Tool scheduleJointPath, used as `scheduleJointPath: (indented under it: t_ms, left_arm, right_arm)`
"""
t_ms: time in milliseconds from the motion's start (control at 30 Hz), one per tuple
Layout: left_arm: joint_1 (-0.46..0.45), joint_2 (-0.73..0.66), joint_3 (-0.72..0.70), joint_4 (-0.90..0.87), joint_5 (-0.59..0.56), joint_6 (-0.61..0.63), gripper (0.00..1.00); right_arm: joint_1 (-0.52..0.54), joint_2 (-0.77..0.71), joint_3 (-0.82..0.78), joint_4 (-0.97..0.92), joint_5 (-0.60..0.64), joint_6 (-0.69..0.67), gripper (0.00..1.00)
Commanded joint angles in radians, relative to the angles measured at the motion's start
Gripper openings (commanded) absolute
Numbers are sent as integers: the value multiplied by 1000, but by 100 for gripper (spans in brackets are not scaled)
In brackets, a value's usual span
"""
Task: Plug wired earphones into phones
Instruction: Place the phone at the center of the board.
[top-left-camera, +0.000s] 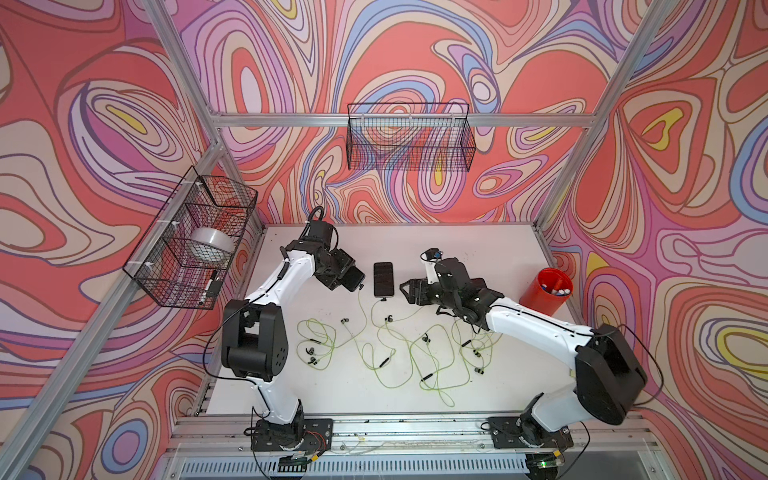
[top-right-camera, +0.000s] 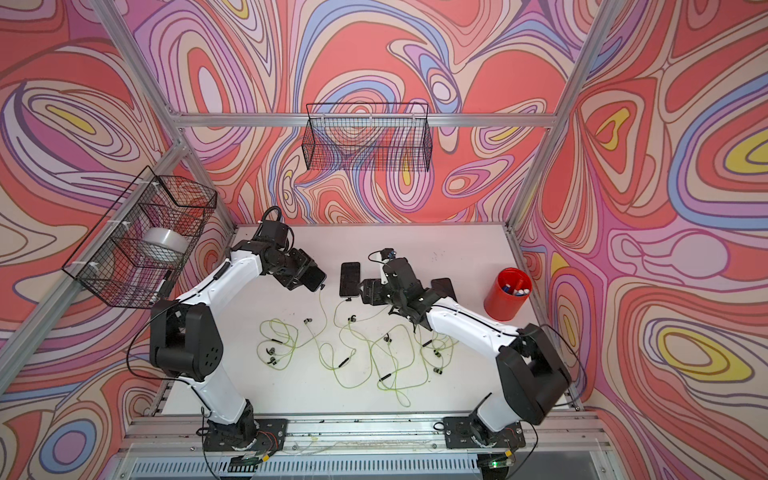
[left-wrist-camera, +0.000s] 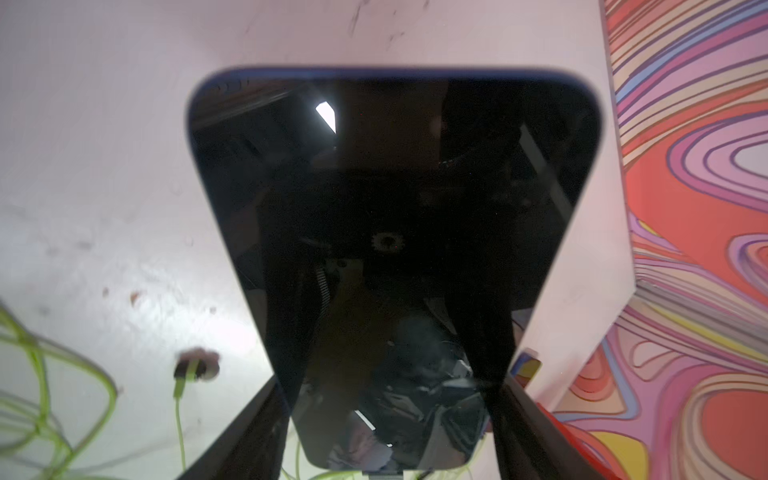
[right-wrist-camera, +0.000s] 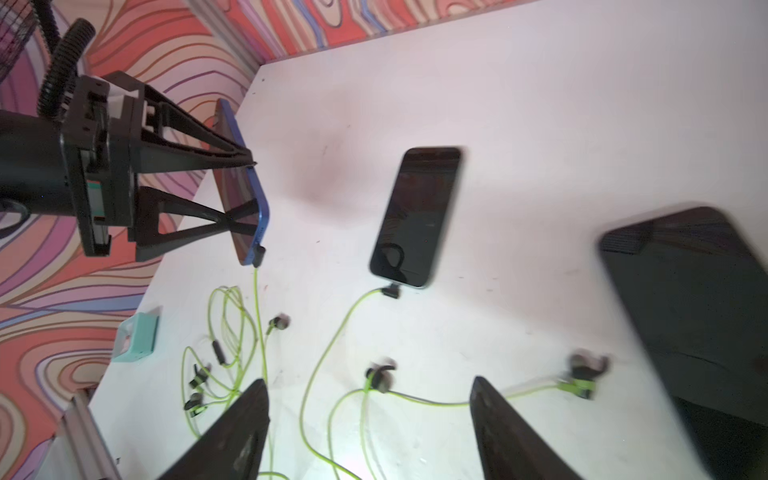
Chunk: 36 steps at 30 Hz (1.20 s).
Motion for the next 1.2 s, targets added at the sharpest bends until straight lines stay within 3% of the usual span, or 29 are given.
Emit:
scheduleJointPath:
  t_ms: [0,167,333,533,800,1000,1167]
  left_arm:
    - [-6,62,87,-106,-127,332,0]
    - [-57,196,208,-155,-224,565,0]
    - [-81,259,233,-97,-228,655,0]
    - [-87,372,345,-139,-271,747,0]
    - [-88,458,380,-164,-256,726,0]
    - [-88,471,355,-148,-244,688,13]
    - [-88,455,338,-147,-241,683,52]
  right_arm:
    - [-63,-85,-53,-153,126,-123,82]
    - [-191,-148,-146,-122,300,-204,98]
    - [-271,-172,-291,138,424,-371,98]
    - [-396,-115,-386,317,431,-453,98]
    - [-517,-31,-480,569,382,-447,98]
    - [-539,34,-509,748,356,-453,98]
    - [-543,90,-507,871,320,-452,98]
